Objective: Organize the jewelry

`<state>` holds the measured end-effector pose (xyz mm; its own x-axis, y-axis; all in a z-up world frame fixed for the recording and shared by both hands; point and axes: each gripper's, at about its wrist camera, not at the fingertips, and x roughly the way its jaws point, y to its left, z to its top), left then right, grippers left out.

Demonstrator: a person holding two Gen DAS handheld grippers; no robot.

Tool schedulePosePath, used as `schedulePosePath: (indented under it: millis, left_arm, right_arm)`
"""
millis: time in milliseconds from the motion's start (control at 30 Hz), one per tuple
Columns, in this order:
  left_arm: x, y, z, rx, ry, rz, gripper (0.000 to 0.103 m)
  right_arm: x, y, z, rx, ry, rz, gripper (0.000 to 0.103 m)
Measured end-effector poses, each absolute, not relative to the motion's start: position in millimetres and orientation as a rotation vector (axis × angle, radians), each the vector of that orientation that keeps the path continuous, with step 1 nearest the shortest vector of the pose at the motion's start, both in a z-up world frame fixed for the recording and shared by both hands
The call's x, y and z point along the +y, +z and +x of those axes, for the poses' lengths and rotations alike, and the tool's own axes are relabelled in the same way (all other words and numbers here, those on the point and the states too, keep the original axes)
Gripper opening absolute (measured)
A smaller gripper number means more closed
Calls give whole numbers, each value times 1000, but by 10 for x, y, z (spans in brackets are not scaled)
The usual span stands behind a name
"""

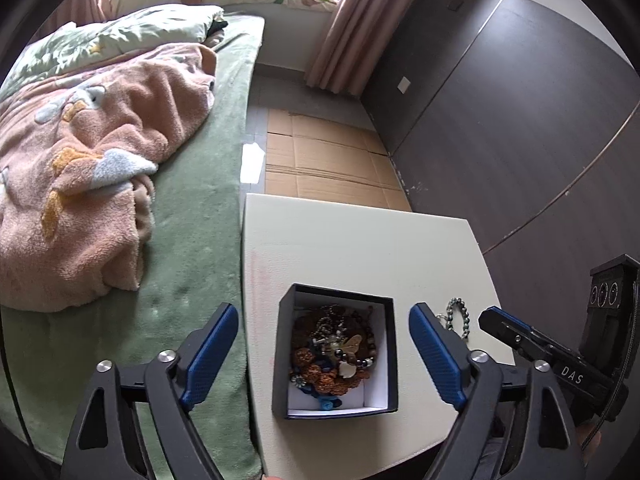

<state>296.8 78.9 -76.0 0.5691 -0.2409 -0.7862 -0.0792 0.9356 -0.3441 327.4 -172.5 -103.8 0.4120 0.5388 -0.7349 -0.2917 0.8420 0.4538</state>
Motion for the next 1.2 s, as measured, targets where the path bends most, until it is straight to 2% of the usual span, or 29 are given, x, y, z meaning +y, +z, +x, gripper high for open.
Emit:
schedulePosePath:
  millis: [100,367,400,433,500,733,933,1000,1200]
  left_arm:
    - [608,-751,3025,971,-130,-343,95]
    - [12,-818,3205,1020,-227,-271,101]
    - [-61,-836,3221,1029,-235,-260,102]
    - [-131,-853,3238,1037,-243,-250,102]
    - [-260,-886,3274,1056,-252,-231,102]
    - [-698,-1034,3429,1136,-259,-101,101]
    - [-1013,-1160,3546,1138,-289,113,82]
    - [-1055,-1229,3599,1152,-302,141,66]
    - [-1261,-1476,3720,1192,-358,260,44]
  right_arm:
    - [-2014,-1025,3291,1021,472,306,56]
    - [-2596,-1152,3335,1084,353,387,60]
    - [-2654,-1180,3339,1100,334,397,67]
    - [-2708,-1206,3343,1110,314,405,79]
    - [-2813,-1231,3342,1108,292,419,94]
    - [-3071,-1378,3362,1123,239,455,95]
    - [-3313,-1587,3346,1102,185,497,95]
    - [-3361,-1651,3336,1089,182,499,95]
    - [-3422,-1772,3283,1039,194,516,94]
